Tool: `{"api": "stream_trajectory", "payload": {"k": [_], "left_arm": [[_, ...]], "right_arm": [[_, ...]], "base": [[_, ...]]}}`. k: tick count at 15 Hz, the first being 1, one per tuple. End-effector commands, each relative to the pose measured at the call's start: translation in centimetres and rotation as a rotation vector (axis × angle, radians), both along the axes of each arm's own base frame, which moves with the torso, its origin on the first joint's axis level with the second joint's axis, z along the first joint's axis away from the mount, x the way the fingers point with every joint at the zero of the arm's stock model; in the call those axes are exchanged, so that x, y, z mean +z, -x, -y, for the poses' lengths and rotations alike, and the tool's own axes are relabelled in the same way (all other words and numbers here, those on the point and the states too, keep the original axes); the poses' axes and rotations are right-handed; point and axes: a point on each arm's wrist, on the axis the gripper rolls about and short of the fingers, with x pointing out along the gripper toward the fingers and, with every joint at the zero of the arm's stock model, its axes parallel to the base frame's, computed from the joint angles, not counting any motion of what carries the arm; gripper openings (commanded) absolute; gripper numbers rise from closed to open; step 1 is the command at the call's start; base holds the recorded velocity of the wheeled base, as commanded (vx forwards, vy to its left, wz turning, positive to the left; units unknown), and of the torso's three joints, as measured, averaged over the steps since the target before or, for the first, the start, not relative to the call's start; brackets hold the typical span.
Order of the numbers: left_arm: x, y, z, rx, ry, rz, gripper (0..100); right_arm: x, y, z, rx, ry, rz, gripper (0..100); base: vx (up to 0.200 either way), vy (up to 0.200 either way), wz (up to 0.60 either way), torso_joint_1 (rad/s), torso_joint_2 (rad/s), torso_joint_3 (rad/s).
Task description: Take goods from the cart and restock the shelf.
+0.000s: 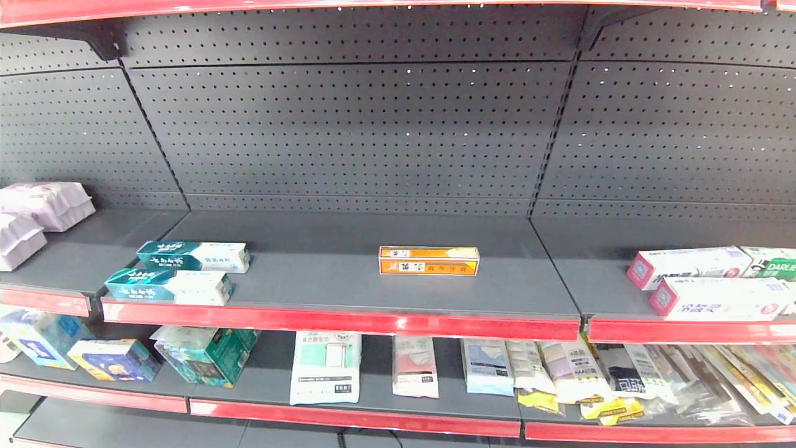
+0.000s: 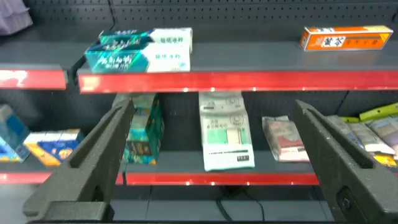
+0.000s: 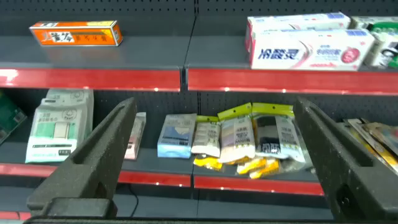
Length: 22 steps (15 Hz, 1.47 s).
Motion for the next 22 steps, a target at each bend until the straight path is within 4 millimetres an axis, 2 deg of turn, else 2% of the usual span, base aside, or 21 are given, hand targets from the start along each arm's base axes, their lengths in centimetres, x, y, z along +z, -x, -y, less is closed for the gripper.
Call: {"api": "stream_trajectory", "payload": {"k": [1, 21, 22], "left_arm": [[0.0, -0.01, 0.0, 0.0, 0.0, -0.001, 100], [0.0, -0.01, 0.0, 0.0, 0.002, -0.001, 100], [0.0, -0.01, 0.0, 0.0, 0.002, -0.001, 100]], "right_arm": [[0.0, 0.0, 0.0, 0.001, 0.001, 0.0, 100], [0.0, 0.0, 0.0, 0.001, 0.0, 0.0, 100], [0.0, 0.0, 0.0, 0.001, -0.002, 0.0, 100]], "base": [[0.0, 0.0, 0.0, 0.0, 0.0, 0.0], [0.0, 0.0, -0.6, 0.004, 0.0, 0.002], [0.0, 0.0, 0.0, 0.0, 0.0, 0.0]]}}
